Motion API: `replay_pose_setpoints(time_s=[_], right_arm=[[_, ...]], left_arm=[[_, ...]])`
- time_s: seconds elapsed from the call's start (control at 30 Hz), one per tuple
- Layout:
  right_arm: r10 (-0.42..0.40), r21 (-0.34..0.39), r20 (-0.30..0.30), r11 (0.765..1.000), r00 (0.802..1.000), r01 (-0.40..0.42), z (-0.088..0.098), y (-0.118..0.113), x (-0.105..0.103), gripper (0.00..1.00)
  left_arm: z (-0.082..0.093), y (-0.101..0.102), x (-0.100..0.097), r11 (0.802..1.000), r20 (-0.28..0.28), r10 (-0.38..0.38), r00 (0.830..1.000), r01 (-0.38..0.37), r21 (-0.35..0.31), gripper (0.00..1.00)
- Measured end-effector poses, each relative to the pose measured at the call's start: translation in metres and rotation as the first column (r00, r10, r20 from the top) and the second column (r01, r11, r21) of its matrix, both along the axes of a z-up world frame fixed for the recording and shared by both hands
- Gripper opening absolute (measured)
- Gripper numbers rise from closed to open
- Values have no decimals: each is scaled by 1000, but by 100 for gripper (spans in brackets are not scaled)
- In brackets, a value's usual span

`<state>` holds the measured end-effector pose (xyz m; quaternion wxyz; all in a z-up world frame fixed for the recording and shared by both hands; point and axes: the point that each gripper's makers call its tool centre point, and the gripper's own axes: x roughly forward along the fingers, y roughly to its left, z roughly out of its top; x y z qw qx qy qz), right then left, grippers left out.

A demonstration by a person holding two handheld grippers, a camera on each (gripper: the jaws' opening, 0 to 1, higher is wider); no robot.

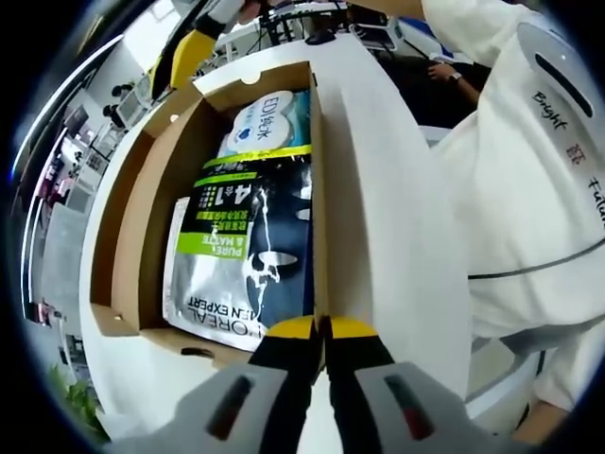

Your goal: Operate the shoe box by opening the lid, removing the specified soft item, and placing it in the target area until the item is outside and the box remains undamaged.

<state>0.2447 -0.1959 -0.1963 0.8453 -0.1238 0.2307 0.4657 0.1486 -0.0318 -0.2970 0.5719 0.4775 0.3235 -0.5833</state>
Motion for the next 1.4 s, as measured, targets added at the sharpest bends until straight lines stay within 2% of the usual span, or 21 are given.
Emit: replay_pose_setpoints(time_s=[0.1, 0.23, 0.57, 0.63, 0.67, 0.7, 0.73, 1.07, 1.17, 1.27, 1.4], right_arm=[[0, 12, -24, 1000, 1000, 1, -3, 4, -4, 33], [30, -11, -52, 999, 998, -31, -10, 9, -12, 36], [-15, 21, -89, 1000, 996, 17, -12, 3, -7, 36], [-21, 1, -109, 1000, 994, 22, -18, 2, -7, 36], [-28, -23, -125, 999, 992, 26, -23, 0, -8, 35], [-46, -88, -121, 995, 992, 35, -33, -4, -7, 34], [-38, -98, -111, 995, 993, 28, -35, -2, -6, 34], [-43, -33, -138, 999, 989, 39, -34, 9, -15, 40], [-48, -7, -168, 999, 985, 48, -36, 9, -18, 40], [-51, -17, -173, 999, 984, 49, -40, 7, -20, 40], [-51, 25, -202, 998, 978, 57, -40, 10, -22, 40]], left_arm=[[0, 0, 0, 1000, 1, 0, 1000, 0, 0, 3], [0, 0, 0, 1000, -7, 3, 1000, -3, -6, 3], [0, -1, 0, 1000, -15, 6, 1000, -7, -16, 2], [0, -1, 0, 1000, -13, 7, 1000, -7, -16, 2], [0, -1, 0, 1000, -12, 5, 1000, -5, -14, 2], [0, -1, 0, 1000, -13, -3, 1000, 2, -13, 2], [0, -1, 0, 1000, -17, -3, 1000, 3, -12, 2], [0, -1, 0, 1000, -32, 9, 999, -10, -17, 2], [0, -1, 0, 1000, -35, 9, 999, -10, -15, 2], [0, -1, -1, 1000, -32, 9, 999, -10, -19, 2], [0, 0, -1, 1000, -33, 8, 999, -9, -19, 2]])
